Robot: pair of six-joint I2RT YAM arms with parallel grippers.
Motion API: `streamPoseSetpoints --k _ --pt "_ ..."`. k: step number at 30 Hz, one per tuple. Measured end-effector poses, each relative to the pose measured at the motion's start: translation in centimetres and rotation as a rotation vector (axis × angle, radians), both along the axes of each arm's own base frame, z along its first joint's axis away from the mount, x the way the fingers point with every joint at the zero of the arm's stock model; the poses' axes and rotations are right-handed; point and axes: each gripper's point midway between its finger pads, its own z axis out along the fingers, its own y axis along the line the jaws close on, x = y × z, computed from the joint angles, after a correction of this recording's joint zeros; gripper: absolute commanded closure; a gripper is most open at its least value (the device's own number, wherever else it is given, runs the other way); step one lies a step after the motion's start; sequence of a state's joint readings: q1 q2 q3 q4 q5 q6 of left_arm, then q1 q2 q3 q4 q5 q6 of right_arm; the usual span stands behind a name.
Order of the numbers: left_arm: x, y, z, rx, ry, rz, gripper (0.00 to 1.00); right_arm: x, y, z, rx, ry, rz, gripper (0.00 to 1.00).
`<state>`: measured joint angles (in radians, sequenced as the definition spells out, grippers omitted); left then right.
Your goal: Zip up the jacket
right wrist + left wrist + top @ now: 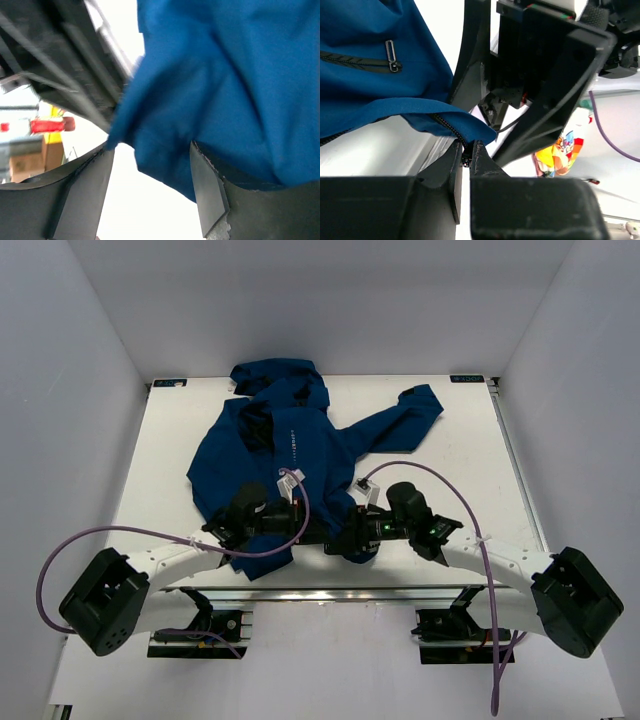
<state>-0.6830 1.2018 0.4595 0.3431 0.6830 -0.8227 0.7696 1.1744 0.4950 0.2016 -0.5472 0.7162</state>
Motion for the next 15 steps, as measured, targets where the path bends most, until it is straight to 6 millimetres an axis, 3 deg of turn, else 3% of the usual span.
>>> streamPoseSetpoints --k 8,15 --pt "-0.6 0.3 0.3 -0.051 0.007 0.008 1.00 -0.6 1.0 2.7 0.145 -0.066 0.064 0.36" --pt "-0.7 0.4 1.5 -0.078 -0.015 0.016 1.00 -0.6 1.2 3.5 0.189 -0.060 0.051 0.51"
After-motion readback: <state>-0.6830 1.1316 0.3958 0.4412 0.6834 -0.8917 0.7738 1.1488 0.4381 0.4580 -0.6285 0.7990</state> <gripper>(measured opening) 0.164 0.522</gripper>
